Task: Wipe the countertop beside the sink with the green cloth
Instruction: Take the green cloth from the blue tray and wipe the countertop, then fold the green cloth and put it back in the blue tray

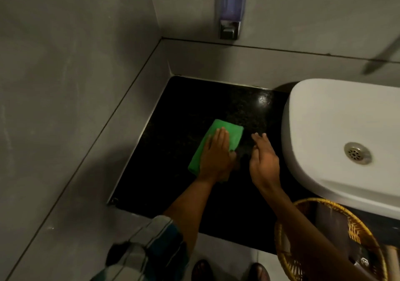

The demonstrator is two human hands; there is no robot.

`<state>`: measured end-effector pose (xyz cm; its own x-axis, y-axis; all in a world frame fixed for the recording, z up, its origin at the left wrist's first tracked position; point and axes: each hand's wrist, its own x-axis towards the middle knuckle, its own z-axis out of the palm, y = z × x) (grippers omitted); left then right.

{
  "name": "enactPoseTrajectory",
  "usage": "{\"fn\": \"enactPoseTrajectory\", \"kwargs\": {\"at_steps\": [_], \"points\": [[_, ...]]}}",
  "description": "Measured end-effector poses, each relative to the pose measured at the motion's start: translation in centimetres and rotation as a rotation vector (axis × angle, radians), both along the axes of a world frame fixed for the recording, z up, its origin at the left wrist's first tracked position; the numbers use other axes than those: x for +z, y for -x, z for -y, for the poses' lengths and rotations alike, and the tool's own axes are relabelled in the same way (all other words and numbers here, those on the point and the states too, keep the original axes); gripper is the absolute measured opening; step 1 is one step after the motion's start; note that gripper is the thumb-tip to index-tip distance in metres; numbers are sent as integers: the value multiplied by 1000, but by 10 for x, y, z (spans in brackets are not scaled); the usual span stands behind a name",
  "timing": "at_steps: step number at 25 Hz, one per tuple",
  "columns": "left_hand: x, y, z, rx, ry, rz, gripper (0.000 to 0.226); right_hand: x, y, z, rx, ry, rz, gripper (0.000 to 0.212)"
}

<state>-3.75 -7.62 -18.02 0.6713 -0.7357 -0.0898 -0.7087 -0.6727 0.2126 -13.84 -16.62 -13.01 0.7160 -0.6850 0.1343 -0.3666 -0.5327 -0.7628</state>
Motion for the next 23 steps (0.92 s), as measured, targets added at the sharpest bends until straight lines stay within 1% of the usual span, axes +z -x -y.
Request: {"fn": "enactPoseTrajectory", "kwargs": {"at_steps": [1, 2, 3, 5, 6, 7, 9, 10, 12, 14, 16, 17, 18, 20, 21, 22, 23], "points": [[0, -7, 8, 69, 18, -16, 67, 0, 4, -6, 9, 39, -37, 48], [0, -10, 11, 123, 32, -41, 66, -2, 7, -13, 13, 46, -114, 46], [1, -11, 7, 171, 65, -80, 63, -4, 8, -20, 10, 10, -208, 43], [9, -17, -14, 301, 206, -175, 52, -3, 0, -31, -24, -157, -386, 37], [14, -22, -27, 392, 274, -218, 50, -1, -8, -36, -46, -272, -443, 36], [18, -28, -40, 480, 328, -290, 55, 0, -19, -40, -89, -406, -452, 40], [24, -35, -56, 638, 453, -588, 73, 2, -38, -45, -205, -716, -378, 52], [28, -37, -59, 698, 500, -741, 71, 3, -44, -46, -252, -840, -341, 54], [40, -34, -61, 725, 515, -967, 47, 8, -42, -46, -261, -991, -326, 49], [56, -26, -64, 711, 585, -1103, 28, 16, -28, -45, -218, -1086, -323, 40], [74, -12, -64, 693, 753, -1181, 22, 30, -11, -44, -162, -1187, -228, 24], [86, -5, -60, 664, 858, -1244, 26, 41, -5, -41, -127, -1228, -131, 19], [98, 4, -54, 606, 972, -1331, 35, 53, 2, -38, -99, -1231, -19, 17], [129, 21, -34, 409, 1136, -1523, 50, 86, 20, -17, -82, -1101, 174, 17], [144, 28, -20, 303, 1173, -1590, 52, 104, 32, 0, -75, -999, 226, 19], [159, 35, -1, 243, 1192, -1624, 49, 122, 48, 20, -57, -904, 256, 20], [172, 41, 22, 232, 1200, -1638, 46, 140, 67, 43, -38, -828, 268, 20]]}}
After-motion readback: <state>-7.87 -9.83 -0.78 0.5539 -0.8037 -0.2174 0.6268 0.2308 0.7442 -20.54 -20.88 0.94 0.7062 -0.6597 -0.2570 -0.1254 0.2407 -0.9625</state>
